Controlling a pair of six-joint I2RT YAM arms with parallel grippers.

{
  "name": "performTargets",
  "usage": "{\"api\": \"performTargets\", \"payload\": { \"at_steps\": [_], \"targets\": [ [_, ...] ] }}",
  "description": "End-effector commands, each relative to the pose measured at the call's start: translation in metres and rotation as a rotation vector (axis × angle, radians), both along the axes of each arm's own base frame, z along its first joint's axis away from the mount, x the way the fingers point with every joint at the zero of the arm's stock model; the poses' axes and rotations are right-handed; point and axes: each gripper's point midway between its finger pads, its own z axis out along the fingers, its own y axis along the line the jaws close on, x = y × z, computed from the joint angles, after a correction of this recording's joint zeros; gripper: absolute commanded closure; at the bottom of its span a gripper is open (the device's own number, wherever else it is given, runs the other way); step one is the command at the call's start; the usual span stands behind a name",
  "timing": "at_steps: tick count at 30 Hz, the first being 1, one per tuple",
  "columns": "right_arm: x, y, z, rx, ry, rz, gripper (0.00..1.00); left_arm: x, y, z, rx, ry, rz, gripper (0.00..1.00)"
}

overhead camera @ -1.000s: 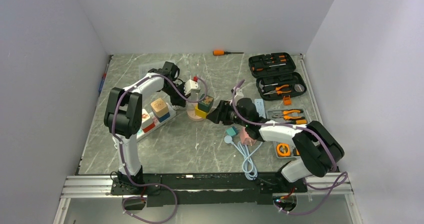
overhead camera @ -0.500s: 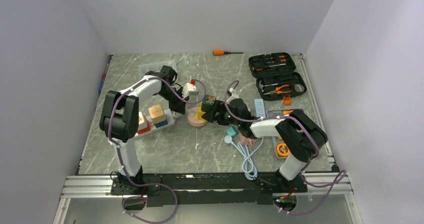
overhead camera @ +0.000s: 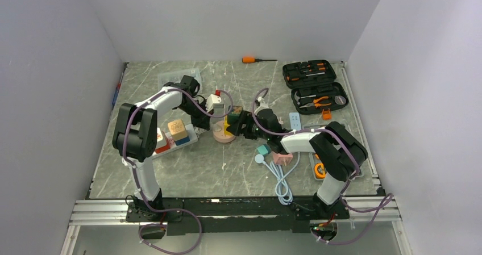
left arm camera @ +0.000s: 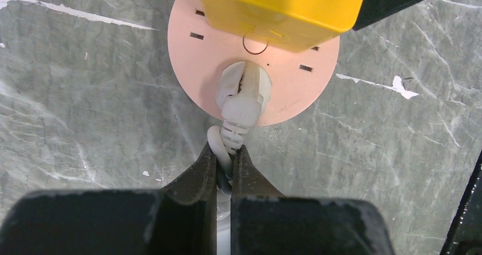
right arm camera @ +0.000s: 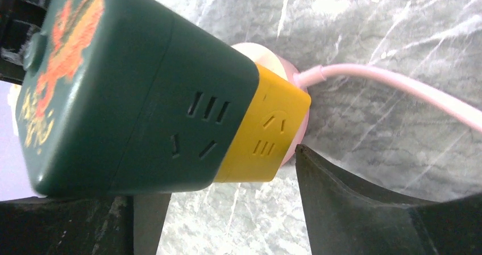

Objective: Pull the plug off the socket
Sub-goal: Remove the plug from the socket.

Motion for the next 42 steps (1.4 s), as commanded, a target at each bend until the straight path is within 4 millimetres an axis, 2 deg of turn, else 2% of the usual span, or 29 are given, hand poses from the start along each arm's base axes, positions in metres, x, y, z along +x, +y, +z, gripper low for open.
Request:
{"api": "performTargets", "payload": {
  "at_steps": [1,7,11,17,22,29,33,37,42],
  "targets": [
    [0.002,-0.004,0.001,0.003,0.037,-0.074,0.21,-0.028,-0.004,-0.002,-0.005,0.123,0.009,1.0],
    [-0.021,0.015,-0.027,-0.114,0.179,-0.054,0.1,-0.031,-0.009,0.001,-0.02,0.171,0.022,1.0],
    [-0.031,0.031,-0.039,-0.036,0.245,-0.043,0.01,-0.033,-0.015,0.009,-0.046,0.199,0.036,1.0],
    [-0.025,0.043,-0.028,0.142,0.224,-0.084,0.01,-0.039,-0.023,0.016,-0.085,0.242,0.045,1.0],
    [-0.013,0.044,-0.012,0.244,0.178,-0.141,0.1,-0.045,-0.03,0.019,-0.114,0.289,0.055,1.0],
    [0.007,0.028,0.019,0.283,0.087,-0.235,0.13,-0.052,-0.043,0.014,-0.152,0.38,0.095,1.0],
    [0.004,0.029,0.025,0.354,0.11,-0.216,0.1,-0.047,-0.052,0.02,-0.2,0.422,0.128,1.0],
    [-0.005,0.031,0.021,0.426,0.147,-0.195,0.08,-0.045,-0.06,0.026,-0.239,0.459,0.15,1.0],
    [-0.01,0.032,0.024,0.503,0.144,-0.193,0.16,-0.043,-0.061,0.028,-0.25,0.444,0.17,1.0]
  ]
}}
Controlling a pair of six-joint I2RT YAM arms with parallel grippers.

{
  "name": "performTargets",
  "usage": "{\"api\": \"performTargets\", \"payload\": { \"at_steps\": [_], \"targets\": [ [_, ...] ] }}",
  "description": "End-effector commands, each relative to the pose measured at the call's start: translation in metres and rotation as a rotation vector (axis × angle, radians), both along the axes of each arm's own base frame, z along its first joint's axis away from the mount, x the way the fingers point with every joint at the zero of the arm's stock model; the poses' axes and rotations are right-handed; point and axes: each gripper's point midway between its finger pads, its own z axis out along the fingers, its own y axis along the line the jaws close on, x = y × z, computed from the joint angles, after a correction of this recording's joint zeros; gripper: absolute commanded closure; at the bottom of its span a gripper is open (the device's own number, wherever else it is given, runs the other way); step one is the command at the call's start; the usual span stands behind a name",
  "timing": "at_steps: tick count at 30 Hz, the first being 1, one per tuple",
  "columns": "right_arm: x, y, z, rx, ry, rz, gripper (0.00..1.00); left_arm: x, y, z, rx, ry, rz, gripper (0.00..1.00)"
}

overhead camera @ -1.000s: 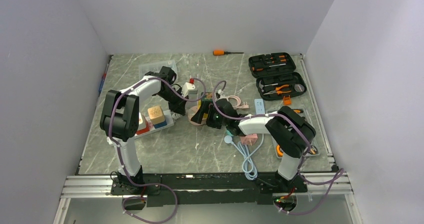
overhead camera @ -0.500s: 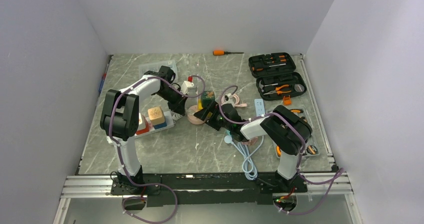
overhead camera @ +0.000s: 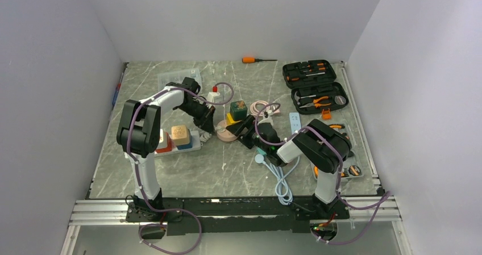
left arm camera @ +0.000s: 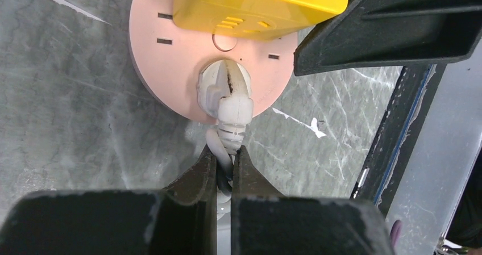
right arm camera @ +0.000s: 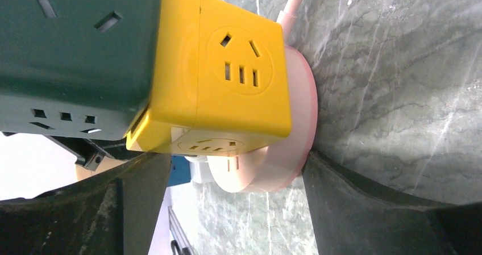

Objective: Pull the plug off the socket
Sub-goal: Remove the plug from the socket.

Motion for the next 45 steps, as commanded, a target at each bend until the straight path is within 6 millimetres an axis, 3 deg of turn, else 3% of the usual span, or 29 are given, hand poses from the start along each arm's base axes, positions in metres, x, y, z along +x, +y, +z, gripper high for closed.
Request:
{"api": "performTargets", "payload": {
  "at_steps": [1,7,16,21,31,39,45],
  "targets": [
    [-0.001,0.021,0.045,0.206,-0.078,0.026,0.18,-0.019,-0.038,0.024,-0.17,0.078,-0.023,1.0],
    [0.003,0.023,0.055,0.212,-0.098,0.022,0.39,-0.02,-0.038,0.023,-0.172,0.085,-0.009,1.0],
    [0.018,0.03,0.06,0.226,-0.123,-0.008,0.47,-0.021,-0.04,0.025,-0.186,0.095,-0.001,1.0],
    [0.026,0.034,0.079,0.219,-0.182,-0.011,0.56,-0.024,-0.04,0.03,-0.191,0.095,-0.004,1.0],
    [0.033,0.04,0.11,0.274,-0.274,-0.001,0.51,-0.029,-0.04,0.029,-0.2,0.122,-0.003,1.0],
    [0.025,0.042,0.135,0.357,-0.33,0.053,0.37,-0.028,-0.034,0.021,-0.168,0.092,0.008,1.0],
    [0.021,0.043,0.136,0.412,-0.328,0.075,0.37,-0.016,-0.037,0.04,-0.259,0.149,0.066,1.0]
  ]
}}
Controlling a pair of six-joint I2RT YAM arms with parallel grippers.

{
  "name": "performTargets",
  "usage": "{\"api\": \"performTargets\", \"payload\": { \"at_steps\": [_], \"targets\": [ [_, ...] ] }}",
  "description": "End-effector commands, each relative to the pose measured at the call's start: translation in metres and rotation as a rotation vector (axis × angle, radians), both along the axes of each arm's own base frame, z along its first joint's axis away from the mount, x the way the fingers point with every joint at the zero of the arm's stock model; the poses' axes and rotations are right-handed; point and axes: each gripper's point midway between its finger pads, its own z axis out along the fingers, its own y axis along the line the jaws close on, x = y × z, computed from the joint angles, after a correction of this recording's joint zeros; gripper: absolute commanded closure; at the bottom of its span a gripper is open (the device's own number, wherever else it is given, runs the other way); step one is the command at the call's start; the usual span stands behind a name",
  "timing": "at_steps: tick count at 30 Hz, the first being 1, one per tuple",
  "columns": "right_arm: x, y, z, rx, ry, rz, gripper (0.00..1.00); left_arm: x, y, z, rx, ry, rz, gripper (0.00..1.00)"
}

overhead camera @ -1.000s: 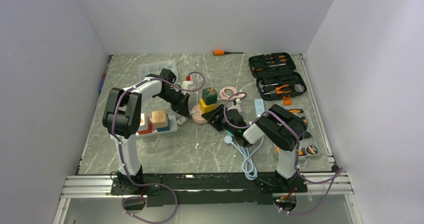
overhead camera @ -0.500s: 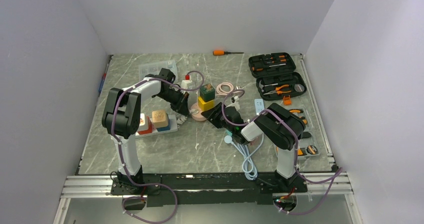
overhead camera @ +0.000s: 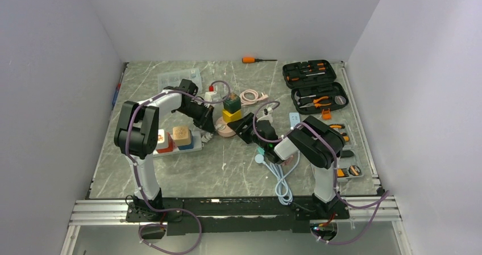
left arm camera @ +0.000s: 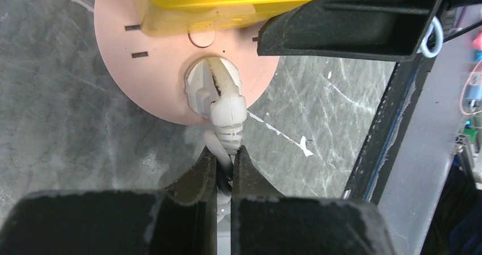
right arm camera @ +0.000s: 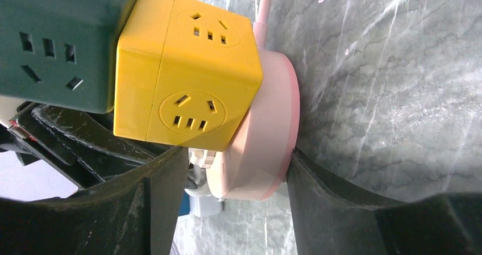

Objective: Pull the plug off the socket
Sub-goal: Remove the plug from the socket.

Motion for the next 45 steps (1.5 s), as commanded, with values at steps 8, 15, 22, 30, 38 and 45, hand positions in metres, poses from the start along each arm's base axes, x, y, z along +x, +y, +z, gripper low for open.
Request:
{"api": "performTargets", "payload": {
  "at_steps": [8,15,22,30,38,45],
  "targets": [
    [0.0,0.049,0.126,0.374,-0.254,0.153,0.39,-0.017,-0.036,0.067,-0.28,0.103,-0.023,1.0],
    [0.003,0.058,0.127,0.377,-0.235,0.172,0.31,-0.025,-0.04,0.068,-0.286,0.116,-0.042,1.0],
    [0.001,0.056,0.124,0.369,-0.22,0.161,0.41,-0.026,-0.041,0.065,-0.265,0.083,-0.055,1.0],
    [-0.001,0.046,0.109,0.351,-0.184,0.136,0.63,-0.018,-0.029,0.05,-0.154,-0.013,-0.05,1.0],
    [-0.007,0.038,0.107,0.346,-0.172,0.132,0.43,-0.011,-0.021,0.048,-0.105,-0.09,-0.018,1.0],
    [-0.012,0.023,0.106,0.331,-0.165,0.104,0.34,-0.008,-0.016,0.044,-0.065,-0.118,0.003,1.0]
  ]
}}
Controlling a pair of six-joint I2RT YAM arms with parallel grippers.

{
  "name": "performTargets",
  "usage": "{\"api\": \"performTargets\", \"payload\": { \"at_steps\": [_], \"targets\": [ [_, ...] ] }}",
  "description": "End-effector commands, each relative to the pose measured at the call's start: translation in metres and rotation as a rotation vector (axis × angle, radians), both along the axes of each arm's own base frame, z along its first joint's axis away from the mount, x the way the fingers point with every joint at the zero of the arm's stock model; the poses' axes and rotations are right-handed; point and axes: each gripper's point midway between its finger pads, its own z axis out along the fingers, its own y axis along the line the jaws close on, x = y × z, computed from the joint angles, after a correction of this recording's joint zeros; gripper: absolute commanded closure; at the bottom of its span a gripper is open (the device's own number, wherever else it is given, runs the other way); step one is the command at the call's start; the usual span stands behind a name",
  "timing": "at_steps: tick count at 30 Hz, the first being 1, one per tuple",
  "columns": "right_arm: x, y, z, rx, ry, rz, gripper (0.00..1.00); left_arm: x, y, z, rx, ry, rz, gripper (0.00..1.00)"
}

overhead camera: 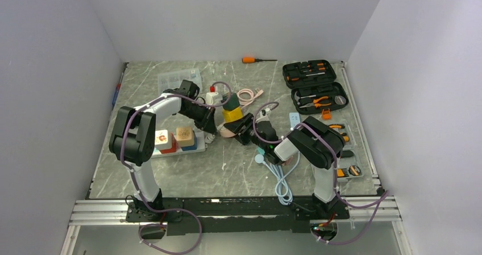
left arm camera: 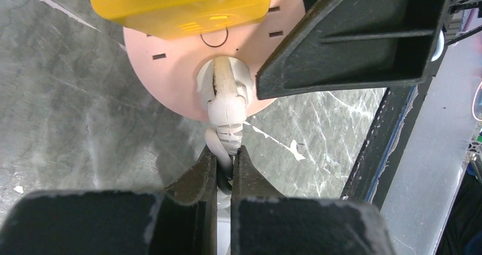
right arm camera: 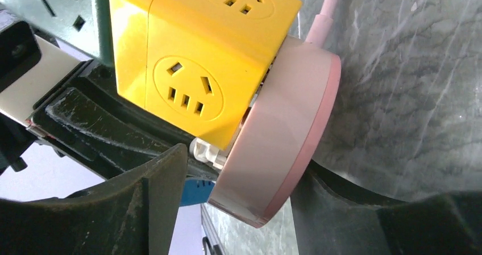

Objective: Pull the plug off the socket
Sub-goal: Remove the plug from the socket.

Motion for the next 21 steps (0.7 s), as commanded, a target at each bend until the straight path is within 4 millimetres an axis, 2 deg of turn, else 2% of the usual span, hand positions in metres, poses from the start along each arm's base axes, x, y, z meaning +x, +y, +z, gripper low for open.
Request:
{"api": "performTargets", "payload": {
  "at_steps": [1,4,8,13,15,17,19,21],
  "targets": [
    [0.001,0.006,0.09,0.207,-0.19,0.015,0.35,0.0,-0.01,0.031,-0.063,-0.085,-0.021,1.0],
    [0.0,0.006,0.088,0.21,-0.177,0.017,0.43,0.001,-0.008,0.029,-0.05,-0.094,-0.012,1.0],
    [0.001,0.006,0.081,0.2,-0.152,0.012,0.62,0.0,-0.006,0.026,-0.036,-0.096,-0.011,1.0],
    [0.004,0.007,0.071,0.173,-0.122,0.006,0.74,-0.005,-0.009,0.029,-0.052,-0.091,-0.026,1.0],
    [0.004,0.008,0.068,0.168,-0.119,0.008,0.79,-0.01,-0.014,0.032,-0.068,-0.082,-0.051,0.96],
    [0.005,0.011,0.069,0.173,-0.13,0.015,0.85,-0.016,-0.019,0.033,-0.082,-0.066,-0.076,0.89],
    [0.006,0.014,0.073,0.173,-0.163,0.028,0.92,-0.02,-0.025,0.035,-0.1,-0.052,-0.093,0.72],
    [0.006,0.017,0.08,0.168,-0.203,0.045,0.96,-0.024,-0.029,0.035,-0.115,-0.04,-0.107,0.05]
  ]
}}
